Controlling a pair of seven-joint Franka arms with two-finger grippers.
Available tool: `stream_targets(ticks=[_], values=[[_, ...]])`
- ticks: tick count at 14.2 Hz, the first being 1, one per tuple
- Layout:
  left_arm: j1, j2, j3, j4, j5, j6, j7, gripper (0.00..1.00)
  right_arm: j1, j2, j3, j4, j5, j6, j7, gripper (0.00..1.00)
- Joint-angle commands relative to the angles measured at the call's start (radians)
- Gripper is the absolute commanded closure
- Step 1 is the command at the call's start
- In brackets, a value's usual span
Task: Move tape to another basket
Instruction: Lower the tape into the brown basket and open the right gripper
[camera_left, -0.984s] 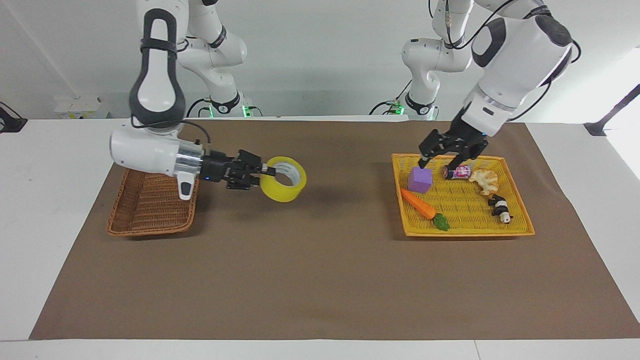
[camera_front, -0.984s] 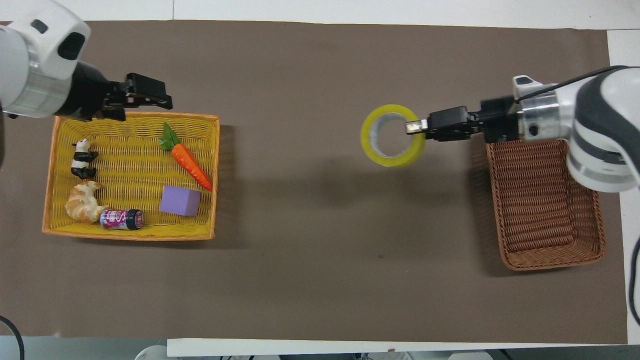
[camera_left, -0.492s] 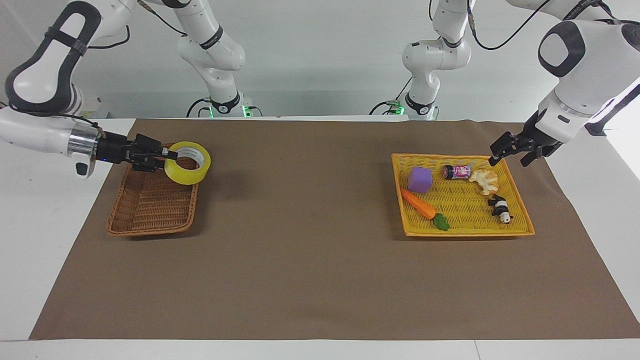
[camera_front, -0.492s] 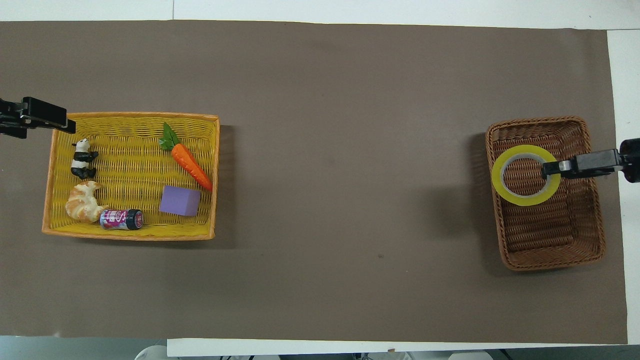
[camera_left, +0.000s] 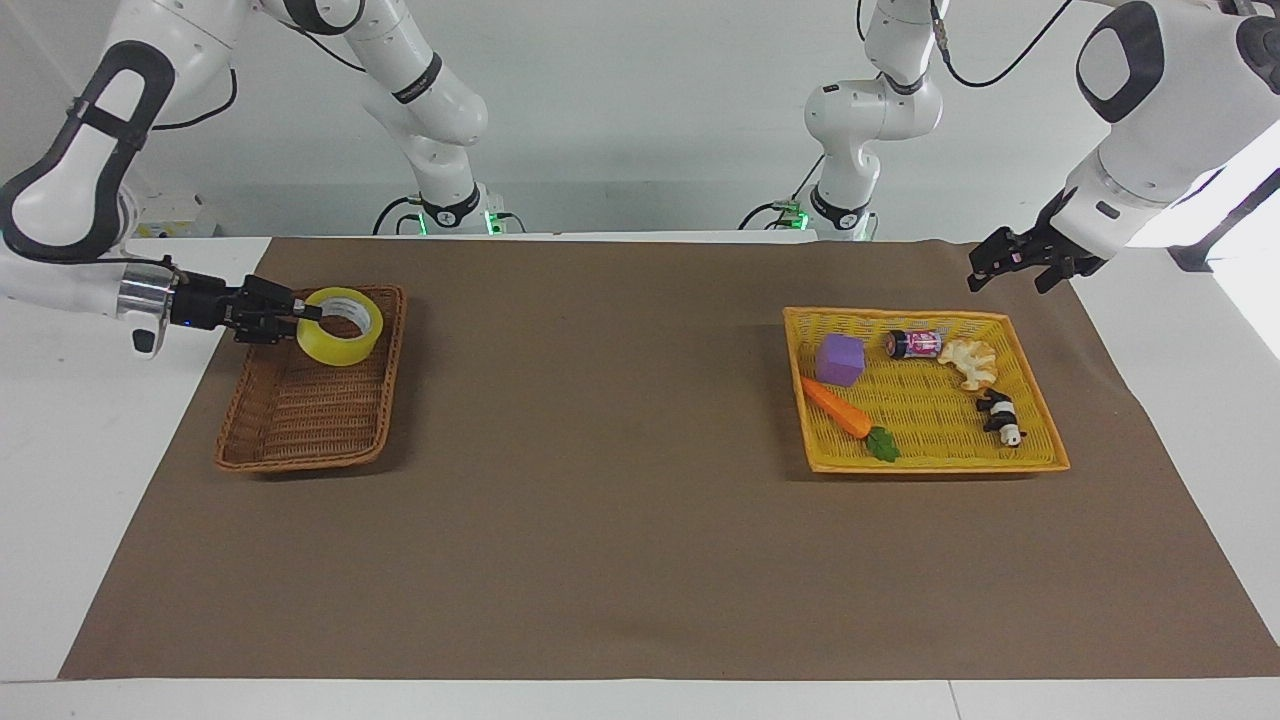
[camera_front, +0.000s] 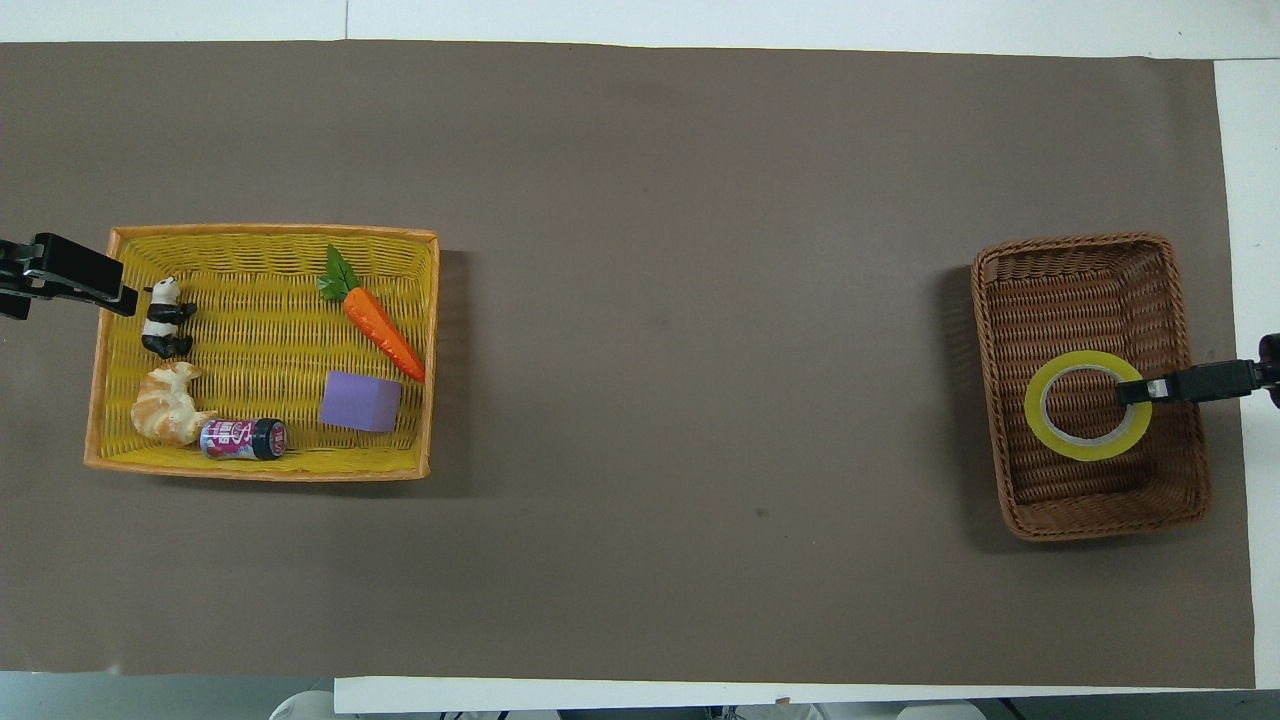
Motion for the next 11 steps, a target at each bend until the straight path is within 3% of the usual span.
stream_targets(ticks=[1,4,8,9,10,11], values=[[-0.003,-0.004,0.001,0.0,0.024,-0.007,-0.003,0.0,-0.025,0.015,0.015,0.006,-0.03,0.007,-0.051,1.0],[-0.001,-0.003,0.001,-0.001,0.024,-0.005,-0.006,0.0,-0.04,0.067,0.015,0.004,-0.038,0.037,-0.132,1.0],[0.005,-0.004,0.004,-0.001,0.024,-0.005,-0.006,0.0,-0.04,0.067,0.015,-0.011,-0.067,0.077,-0.155,1.0],[0.005,-0.004,0.004,-0.001,0.024,-0.005,-0.006,0.0,-0.04,0.067,0.015,-0.011,-0.069,0.079,-0.157,0.89],[0.005,-0.004,0.004,-0.001,0.024,-0.005,-0.006,0.0,-0.04,0.067,0.015,-0.011,-0.07,0.079,-0.157,0.65],[0.003,-0.003,0.004,-0.001,0.024,-0.005,-0.006,0.0,-0.037,0.067,0.015,-0.01,-0.072,0.08,-0.159,0.21]])
